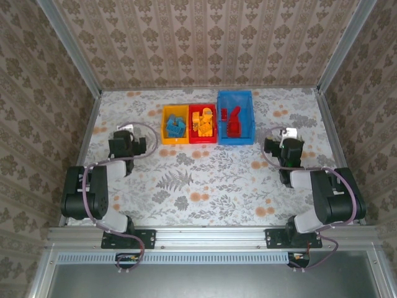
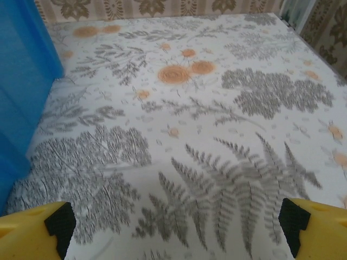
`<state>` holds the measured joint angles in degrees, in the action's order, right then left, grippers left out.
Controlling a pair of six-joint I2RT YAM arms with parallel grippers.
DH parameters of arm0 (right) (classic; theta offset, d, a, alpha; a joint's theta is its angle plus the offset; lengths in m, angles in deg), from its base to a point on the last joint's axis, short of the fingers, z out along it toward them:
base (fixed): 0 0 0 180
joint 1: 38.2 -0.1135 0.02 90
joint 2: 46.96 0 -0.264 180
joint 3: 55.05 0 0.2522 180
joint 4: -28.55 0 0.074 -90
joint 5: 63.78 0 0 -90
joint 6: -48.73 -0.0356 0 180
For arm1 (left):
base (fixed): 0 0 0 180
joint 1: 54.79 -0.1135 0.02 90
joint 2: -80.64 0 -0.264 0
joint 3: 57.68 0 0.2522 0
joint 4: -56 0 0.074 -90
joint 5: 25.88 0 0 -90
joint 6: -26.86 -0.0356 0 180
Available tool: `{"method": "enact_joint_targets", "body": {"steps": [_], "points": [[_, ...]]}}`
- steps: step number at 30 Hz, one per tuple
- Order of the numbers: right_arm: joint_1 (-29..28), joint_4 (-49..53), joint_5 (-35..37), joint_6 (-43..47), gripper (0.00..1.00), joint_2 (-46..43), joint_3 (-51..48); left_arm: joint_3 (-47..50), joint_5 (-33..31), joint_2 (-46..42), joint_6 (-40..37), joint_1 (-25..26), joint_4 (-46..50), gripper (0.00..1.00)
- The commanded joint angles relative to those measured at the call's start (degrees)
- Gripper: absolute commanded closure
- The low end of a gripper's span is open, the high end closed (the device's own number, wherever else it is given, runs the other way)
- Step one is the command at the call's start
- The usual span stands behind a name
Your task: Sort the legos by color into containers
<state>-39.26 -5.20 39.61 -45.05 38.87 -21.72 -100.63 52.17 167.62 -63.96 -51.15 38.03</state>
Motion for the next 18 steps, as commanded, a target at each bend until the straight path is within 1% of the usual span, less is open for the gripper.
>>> {"method": "enact_joint_targets", "body": {"steps": [1, 2, 3, 5, 6, 7, 18], "points": [[0.72, -12.73, 0.4, -2.91, 0.01, 0.7, -3.12, 6.84, 0.7, 0.33, -0.24, -0.68, -18.44, 0.0], [0.46, -12.85, 0.62, -2.66, 0.0, 1.15, -2.78, 7.57, 0.37, 2.21, -1.11, -0.91, -22.56, 0.0], [-0.08, -10.14, 1.89, -2.44, 0.0, 1.09, -1.38, 6.56, 0.84, 0.64, 0.31, -1.02, -17.01, 0.0], [-1.16, -3.93, 1.59, -0.87, 0.01, 1.87, 2.57, 7.06, 0.75, 1.6, -0.3, -1.11, -20.06, 0.0], [-2.0, -3.24, 2.72, -0.19, 0.0, 2.07, 2.95, 6.63, 1.03, 0.69, 0.35, -1.17, -17.58, 0.0], [-2.01, -3.63, 2.63, -0.1, 0.0, 1.98, 2.71, 6.85, 0.88, 1.12, 0.1, -1.19, -19.06, 0.0], [-2.02, -3.73, 2.48, -0.09, 0.0, 1.96, 2.69, 6.85, 1.1, 0.99, 0.23, -1.27, -18.49, 0.0]]}}
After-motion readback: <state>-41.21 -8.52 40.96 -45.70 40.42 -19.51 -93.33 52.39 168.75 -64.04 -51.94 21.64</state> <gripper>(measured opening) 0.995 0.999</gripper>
